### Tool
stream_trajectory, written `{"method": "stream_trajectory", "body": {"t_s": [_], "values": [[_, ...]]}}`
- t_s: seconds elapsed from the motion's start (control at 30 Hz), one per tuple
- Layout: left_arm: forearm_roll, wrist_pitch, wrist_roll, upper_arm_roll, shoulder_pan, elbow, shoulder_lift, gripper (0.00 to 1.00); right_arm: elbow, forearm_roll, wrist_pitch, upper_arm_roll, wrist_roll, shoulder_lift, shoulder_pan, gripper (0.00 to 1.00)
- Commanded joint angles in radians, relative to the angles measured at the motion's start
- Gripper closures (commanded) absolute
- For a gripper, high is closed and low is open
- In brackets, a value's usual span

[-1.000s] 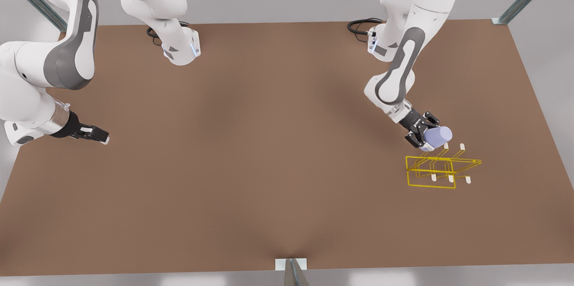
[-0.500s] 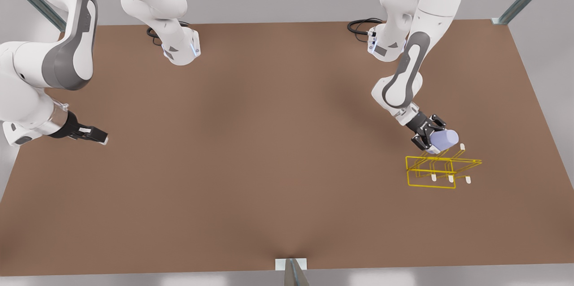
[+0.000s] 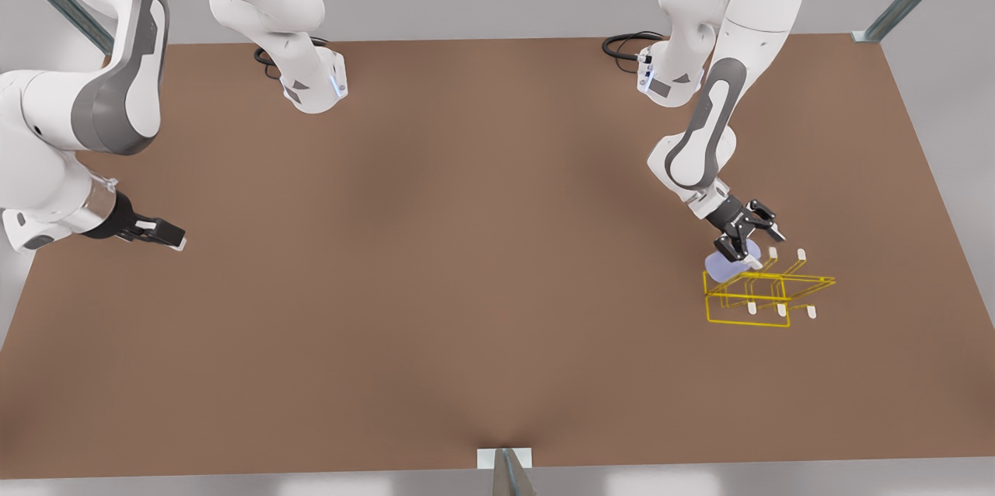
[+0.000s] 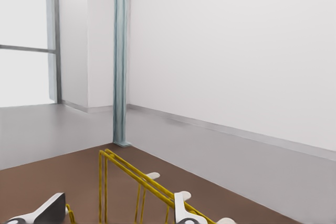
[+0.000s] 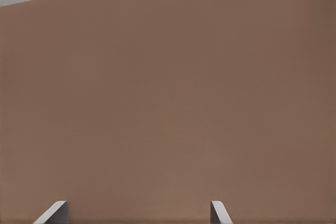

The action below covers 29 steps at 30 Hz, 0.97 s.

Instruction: Place the cup on the cup holder

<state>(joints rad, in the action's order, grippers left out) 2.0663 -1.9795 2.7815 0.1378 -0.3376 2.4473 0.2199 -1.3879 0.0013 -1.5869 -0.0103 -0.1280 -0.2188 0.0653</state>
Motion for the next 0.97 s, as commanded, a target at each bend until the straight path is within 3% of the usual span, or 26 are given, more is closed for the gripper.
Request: {"method": "stream_trajectory", "body": {"t_s": [0.0,0.07,0.13,0.17,0.23,0.27,0.3,0.37,0.4,0.43,0.5,0.6,0.67,0.73,0.8,0.93], "values": [[0.002,-0.004,0.021,0.000,0.000,-0.002,-0.002,0.00,0.000,0.000,0.002,0.000,0.002,0.001,0.004,0.00],[0.000,-0.077,0.003,0.002,0.000,-0.004,-0.036,0.00,0.000,0.000,0.004,-0.002,0.002,0.001,0.004,0.00],[-0.087,-0.350,-0.118,0.045,0.000,-0.008,-0.146,0.00,-0.002,0.000,0.004,0.000,0.002,-0.001,0.004,0.00],[-0.261,-0.585,-0.311,0.111,0.000,-0.016,-0.214,0.00,-0.002,0.000,0.004,0.000,0.002,-0.001,0.005,0.00],[-0.336,-0.938,-0.362,0.226,0.000,-0.017,-0.188,0.00,-0.002,0.000,0.001,-0.002,0.002,-0.001,0.004,0.00],[-0.350,-0.964,-0.362,0.229,0.000,-0.022,-0.159,0.00,-0.002,0.000,0.001,0.000,0.002,-0.001,0.004,0.00],[-0.561,-0.955,-0.359,0.214,-0.001,-0.059,-0.105,0.00,-0.002,0.000,0.001,0.000,0.002,-0.001,0.004,0.00],[-1.047,-0.745,-0.419,0.074,-0.011,-0.261,0.018,0.00,-0.002,-0.001,0.001,0.000,0.002,-0.001,0.004,0.00],[-1.384,-0.577,-0.581,-0.016,-0.011,-0.348,-0.005,0.00,-0.002,-0.001,0.001,-0.002,0.002,-0.001,0.004,0.00],[-1.682,-0.223,-0.782,-0.099,-0.011,-0.578,-0.021,0.00,-0.002,-0.001,0.001,0.000,0.002,-0.002,0.004,0.00],[-2.046,0.154,-1.276,-0.077,0.014,-0.855,-0.033,0.00,-0.002,-0.001,0.001,-0.002,0.002,-0.002,0.004,0.00],[-2.215,0.281,-1.851,0.045,0.015,-0.872,-0.057,0.00,-0.002,-0.001,0.004,-0.002,0.002,-0.001,0.004,0.00],[-2.212,0.389,-2.570,0.112,0.014,-0.881,-0.054,0.00,-0.002,-0.001,0.004,-0.002,0.002,-0.001,0.004,0.00],[-2.141,0.459,-2.619,0.097,0.011,-1.004,0.048,0.00,-0.002,-0.001,0.004,-0.002,0.002,-0.002,0.004,0.00],[-2.206,0.465,-2.912,0.109,0.014,-1.015,0.048,0.00,-0.002,-0.001,0.002,0.000,0.002,-0.002,0.002,0.00],[-2.233,0.456,-2.938,0.109,0.014,-1.024,0.068,0.00,-0.002,-0.001,0.001,-0.002,0.002,-0.002,0.002,0.00]]}}
